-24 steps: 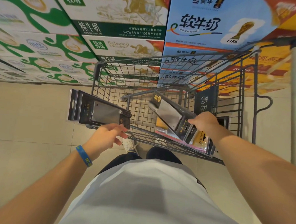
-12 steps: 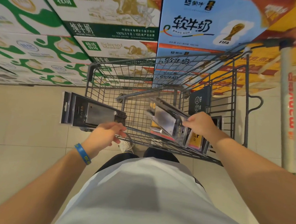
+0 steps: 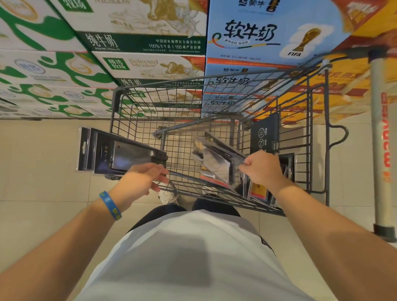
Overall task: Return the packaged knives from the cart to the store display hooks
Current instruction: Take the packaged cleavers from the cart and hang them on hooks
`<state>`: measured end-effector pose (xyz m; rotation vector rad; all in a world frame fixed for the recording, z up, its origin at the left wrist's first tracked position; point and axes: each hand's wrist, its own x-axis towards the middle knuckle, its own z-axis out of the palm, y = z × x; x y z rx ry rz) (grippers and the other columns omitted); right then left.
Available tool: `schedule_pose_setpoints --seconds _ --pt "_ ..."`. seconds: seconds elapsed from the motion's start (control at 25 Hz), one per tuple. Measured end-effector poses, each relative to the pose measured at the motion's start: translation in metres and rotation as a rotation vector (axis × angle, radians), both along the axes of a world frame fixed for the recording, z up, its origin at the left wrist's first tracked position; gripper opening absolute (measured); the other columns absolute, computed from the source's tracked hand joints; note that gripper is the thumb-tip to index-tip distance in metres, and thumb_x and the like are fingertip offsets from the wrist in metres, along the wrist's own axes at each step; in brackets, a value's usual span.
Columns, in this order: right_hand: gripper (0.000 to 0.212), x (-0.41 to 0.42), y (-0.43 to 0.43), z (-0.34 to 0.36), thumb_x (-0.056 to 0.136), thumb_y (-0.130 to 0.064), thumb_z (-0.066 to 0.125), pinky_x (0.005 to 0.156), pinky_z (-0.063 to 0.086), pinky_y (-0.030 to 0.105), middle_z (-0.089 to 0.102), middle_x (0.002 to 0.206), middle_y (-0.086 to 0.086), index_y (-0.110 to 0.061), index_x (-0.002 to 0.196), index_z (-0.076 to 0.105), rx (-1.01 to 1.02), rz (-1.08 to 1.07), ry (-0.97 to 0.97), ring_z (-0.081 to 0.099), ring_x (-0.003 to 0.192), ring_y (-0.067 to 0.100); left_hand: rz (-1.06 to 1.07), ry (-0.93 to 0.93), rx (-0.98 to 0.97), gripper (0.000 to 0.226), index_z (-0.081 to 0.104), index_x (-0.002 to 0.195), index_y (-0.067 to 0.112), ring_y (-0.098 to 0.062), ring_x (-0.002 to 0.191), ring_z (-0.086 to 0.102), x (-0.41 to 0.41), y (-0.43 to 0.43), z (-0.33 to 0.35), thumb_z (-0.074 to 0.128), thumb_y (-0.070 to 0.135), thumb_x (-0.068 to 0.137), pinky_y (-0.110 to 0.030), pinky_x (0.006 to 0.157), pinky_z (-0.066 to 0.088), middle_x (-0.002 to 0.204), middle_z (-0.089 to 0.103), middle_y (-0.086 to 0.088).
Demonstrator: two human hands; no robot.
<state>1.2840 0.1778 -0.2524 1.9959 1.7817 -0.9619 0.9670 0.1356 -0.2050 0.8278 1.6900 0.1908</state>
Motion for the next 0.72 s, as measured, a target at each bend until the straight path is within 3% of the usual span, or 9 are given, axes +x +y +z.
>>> schedule_pose_setpoints --seconds 0.08,0.12,0.16,0.24,0.36,0.44,0.56,0.64,0.72 --pt "0.051 -0.012 0.001 0.008 0.100 -0.036 0.058 0.121 0.020 0.056 0.054 0.055 -0.006 -0.025 0.051 0.052 0.075 0.075 0.015 0.049 0.062 0.011 -0.003 0.017 -0.022 0.025 0.069 0.101 0.022 -0.015 0.068 0.064 0.003 0.001 0.000 0.048 0.035 0.102 -0.025 0.059 0.043 0.090 0.075 0.004" --pt "0.052 -0.018 0.001 0.012 0.100 -0.031 0.059 0.113 0.035 0.052 0.051 0.053 -0.007 -0.025 0.050 0.049 0.103 0.102 0.035 0.049 0.058 0.011 -0.012 0.024 -0.027 0.025 0.069 0.101 0.022 -0.015 0.068 0.064 0.004 0.001 0.001 0.048 0.034 0.103 -0.025 0.059 0.043 0.090 0.075 0.004" --pt "0.052 -0.025 0.002 0.015 0.099 -0.028 0.060 0.093 0.049 0.045 0.047 0.051 -0.007 -0.025 0.049 0.046 0.120 0.115 0.063 0.050 0.056 0.014 -0.031 0.030 -0.028 0.025 0.070 0.100 0.023 -0.015 0.068 0.064 0.005 0.001 0.000 0.047 0.033 0.103 -0.025 0.059 0.043 0.090 0.075 0.005" --pt "0.052 -0.035 0.007 0.024 0.098 -0.024 0.061 0.062 0.044 0.031 0.043 0.050 -0.005 -0.023 0.049 0.042 0.137 0.123 0.092 0.051 0.056 0.022 -0.057 0.026 -0.012 0.024 0.070 0.099 0.024 -0.012 0.067 0.065 0.005 0.002 0.003 0.047 0.031 0.102 -0.024 0.059 0.045 0.090 0.075 0.005" --pt "0.049 -0.045 0.024 0.049 0.098 -0.022 0.060 0.058 0.041 0.028 0.043 0.052 -0.003 -0.021 0.052 0.044 0.186 0.195 0.106 0.049 0.057 0.024 -0.096 0.012 0.055 0.017 0.070 0.097 0.025 -0.002 0.062 0.065 0.002 0.008 0.008 0.053 0.029 0.100 -0.017 0.055 0.049 0.094 0.076 0.002" --pt "0.043 -0.052 0.043 0.074 0.095 -0.023 0.060 0.057 0.044 0.030 0.046 0.055 -0.002 -0.020 0.054 0.048 0.207 0.306 0.085 0.051 0.058 0.024 -0.207 0.059 0.135 0.012 0.068 0.106 0.026 -0.002 0.078 0.068 -0.004 0.019 0.012 0.063 0.028 0.095 -0.024 0.074 0.057 0.100 0.074 0.006" --pt "0.034 -0.063 0.081 0.130 0.091 -0.021 0.062 0.049 0.032 0.028 0.046 0.058 0.001 -0.018 0.060 0.049 0.237 0.483 0.109 0.041 0.053 0.020 -0.524 0.233 0.240 0.079 0.035 0.149 0.033 -0.022 0.129 0.050 -0.006 0.043 0.021 0.078 0.035 0.082 -0.035 0.104 0.043 0.143 0.049 -0.001" --pt "0.019 -0.069 0.107 0.177 0.089 -0.021 0.063 0.047 0.032 0.028 0.058 0.064 0.007 -0.013 0.072 0.062 0.312 0.593 0.124 0.041 0.053 0.018 -0.602 0.338 0.347 0.113 0.009 0.157 0.039 -0.027 0.148 0.022 -0.005 0.073 0.036 0.084 0.046 0.072 -0.040 0.116 0.030 0.163 0.017 -0.003" --pt "0.016 -0.073 0.125 0.225 0.089 -0.023 0.064 0.044 0.030 0.024 0.066 0.068 0.008 -0.010 0.083 0.072 0.443 0.698 0.144 0.039 0.050 0.015 -0.598 0.347 0.481 0.129 -0.001 0.155 0.045 -0.021 0.151 0.009 -0.001 0.108 0.059 0.087 0.055 0.062 -0.041 0.120 0.022 0.166 -0.002 0.004"
